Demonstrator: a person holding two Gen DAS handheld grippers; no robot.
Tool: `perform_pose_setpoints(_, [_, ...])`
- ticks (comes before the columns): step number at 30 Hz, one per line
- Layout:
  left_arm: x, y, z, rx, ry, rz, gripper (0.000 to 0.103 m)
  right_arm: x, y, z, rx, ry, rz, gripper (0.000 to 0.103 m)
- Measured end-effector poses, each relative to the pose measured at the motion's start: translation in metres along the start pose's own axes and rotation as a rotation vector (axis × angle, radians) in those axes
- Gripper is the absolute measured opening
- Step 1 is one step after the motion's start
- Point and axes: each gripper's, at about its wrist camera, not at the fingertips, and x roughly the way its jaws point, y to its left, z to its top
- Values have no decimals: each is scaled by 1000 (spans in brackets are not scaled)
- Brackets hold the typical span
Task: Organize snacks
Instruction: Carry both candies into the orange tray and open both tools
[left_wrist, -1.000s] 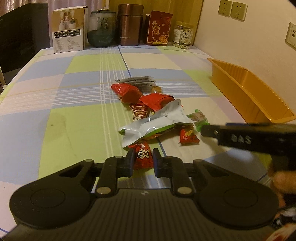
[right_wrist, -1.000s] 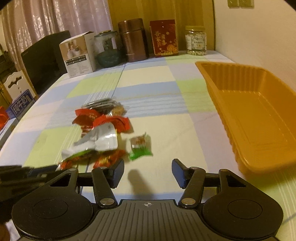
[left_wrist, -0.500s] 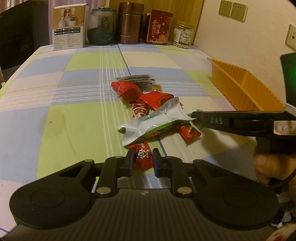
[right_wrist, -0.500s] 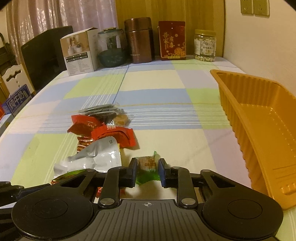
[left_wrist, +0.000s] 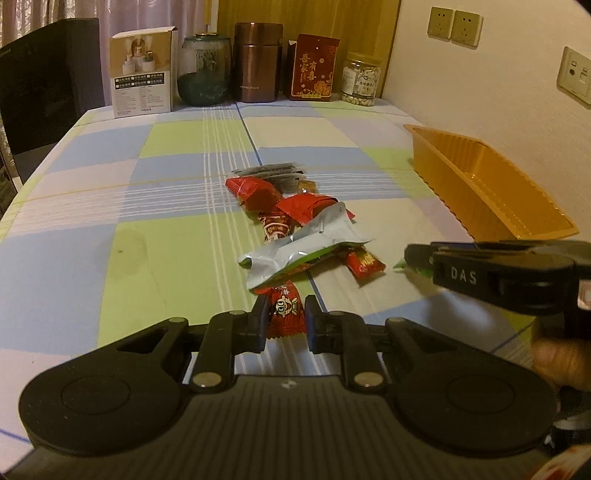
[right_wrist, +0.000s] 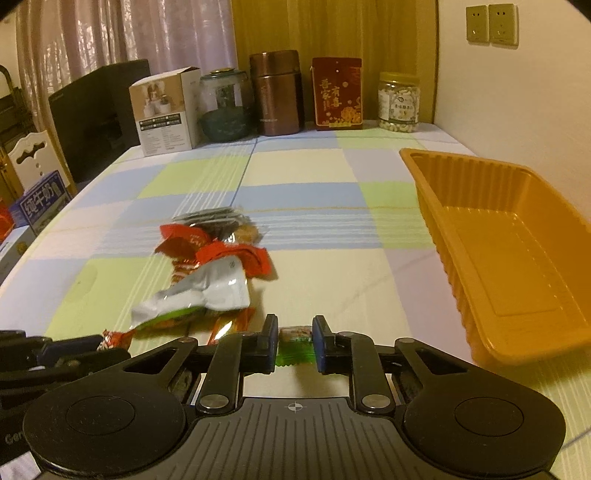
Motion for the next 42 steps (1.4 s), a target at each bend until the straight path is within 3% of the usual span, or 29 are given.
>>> perform_pose_setpoints(9, [-27,-10,-3,0,-12,2,18,-35,-2,-16,15,-13,-4,20])
perform_pose_setpoints(23, [-44,-71,46,67,-86,-103,18,-99,-47,28,96,-165,-53,20])
perform_pose_setpoints(32, [-26,-142,86,97,-111,-244,18,-117,-117,54,151,-225,-149,20])
perform_pose_setpoints(42, [20,-203,102,189,-85,-298,18,-102,-176,56,188,-201,-199,20])
